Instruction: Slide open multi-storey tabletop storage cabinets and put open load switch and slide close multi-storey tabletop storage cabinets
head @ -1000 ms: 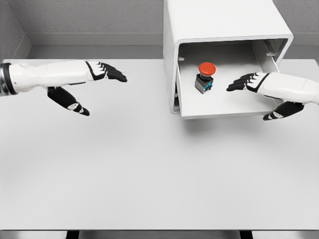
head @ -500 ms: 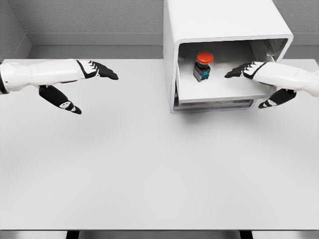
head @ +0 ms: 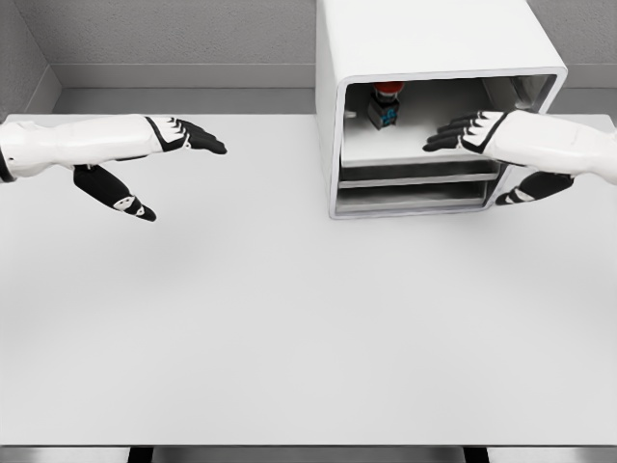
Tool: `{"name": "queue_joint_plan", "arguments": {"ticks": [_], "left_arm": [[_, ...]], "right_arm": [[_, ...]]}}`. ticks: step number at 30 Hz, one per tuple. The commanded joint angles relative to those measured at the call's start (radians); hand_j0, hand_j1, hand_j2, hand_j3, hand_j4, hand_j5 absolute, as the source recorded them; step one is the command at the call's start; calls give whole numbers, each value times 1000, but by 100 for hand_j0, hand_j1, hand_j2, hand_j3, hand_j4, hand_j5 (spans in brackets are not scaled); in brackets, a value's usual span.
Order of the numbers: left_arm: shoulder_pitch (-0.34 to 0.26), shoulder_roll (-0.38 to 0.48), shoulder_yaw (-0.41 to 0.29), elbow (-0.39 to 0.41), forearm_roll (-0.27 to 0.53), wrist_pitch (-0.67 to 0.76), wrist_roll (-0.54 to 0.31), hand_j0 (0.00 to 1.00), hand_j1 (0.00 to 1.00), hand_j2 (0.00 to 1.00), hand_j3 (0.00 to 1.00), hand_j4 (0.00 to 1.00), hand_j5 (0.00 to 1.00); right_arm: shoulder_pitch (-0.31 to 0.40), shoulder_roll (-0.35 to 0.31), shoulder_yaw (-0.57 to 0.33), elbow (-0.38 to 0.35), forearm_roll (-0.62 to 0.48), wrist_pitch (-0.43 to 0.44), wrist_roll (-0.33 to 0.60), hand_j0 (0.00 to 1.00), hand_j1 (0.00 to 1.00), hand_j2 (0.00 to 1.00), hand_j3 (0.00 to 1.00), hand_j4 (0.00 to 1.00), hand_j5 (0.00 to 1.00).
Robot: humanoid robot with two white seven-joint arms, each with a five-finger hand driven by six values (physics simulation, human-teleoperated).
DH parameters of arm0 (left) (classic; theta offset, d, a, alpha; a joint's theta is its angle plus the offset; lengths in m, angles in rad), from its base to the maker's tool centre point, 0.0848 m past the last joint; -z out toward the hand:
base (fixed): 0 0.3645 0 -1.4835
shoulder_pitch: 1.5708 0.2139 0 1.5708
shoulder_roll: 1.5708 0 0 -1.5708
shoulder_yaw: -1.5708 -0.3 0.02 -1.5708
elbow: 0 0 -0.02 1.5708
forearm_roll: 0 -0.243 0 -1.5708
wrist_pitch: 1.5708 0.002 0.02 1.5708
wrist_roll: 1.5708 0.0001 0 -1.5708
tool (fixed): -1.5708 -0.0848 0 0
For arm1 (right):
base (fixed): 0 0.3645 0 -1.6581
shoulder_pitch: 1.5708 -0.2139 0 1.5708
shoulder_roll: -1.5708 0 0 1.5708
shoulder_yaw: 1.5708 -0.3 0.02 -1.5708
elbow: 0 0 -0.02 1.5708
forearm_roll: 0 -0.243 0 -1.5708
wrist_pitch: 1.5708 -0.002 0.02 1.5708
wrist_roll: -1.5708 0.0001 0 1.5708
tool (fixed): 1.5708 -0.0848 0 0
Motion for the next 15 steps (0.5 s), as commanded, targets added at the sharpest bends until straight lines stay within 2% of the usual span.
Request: {"name": "queue_joint_plan", "arguments": {"ticks": [1, 3, 6, 12, 15], "left_arm": [[0, 1, 1, 5, 8, 3, 0, 100, 100, 100, 100, 100, 100], [0, 1, 1, 7, 8, 3, 0, 100, 100, 100, 100, 100, 100], [2, 1, 1, 5, 8, 3, 0, 100, 100, 100, 100, 100, 100], [6, 4, -1, 8, 5, 3, 0, 100, 100, 100, 100, 100, 100], [23, 4, 1, 11, 5, 3, 0, 100, 100, 100, 100, 100, 100]], "right_arm": [[0, -69, -8, -72, -10, 2, -39, 100, 100, 100, 100, 100, 100], [15, -107, -4, -80, -17, 2, -84, 100, 100, 100, 100, 100, 100], [83, -136, -4, -89, -18, 2, -132, 100, 100, 100, 100, 100, 100], [166, -146, -4, -89, -18, 2, -132, 100, 100, 100, 100, 100, 100], [175, -144, -4, -87, -18, 2, -130, 100, 100, 100, 100, 100, 100]]}}
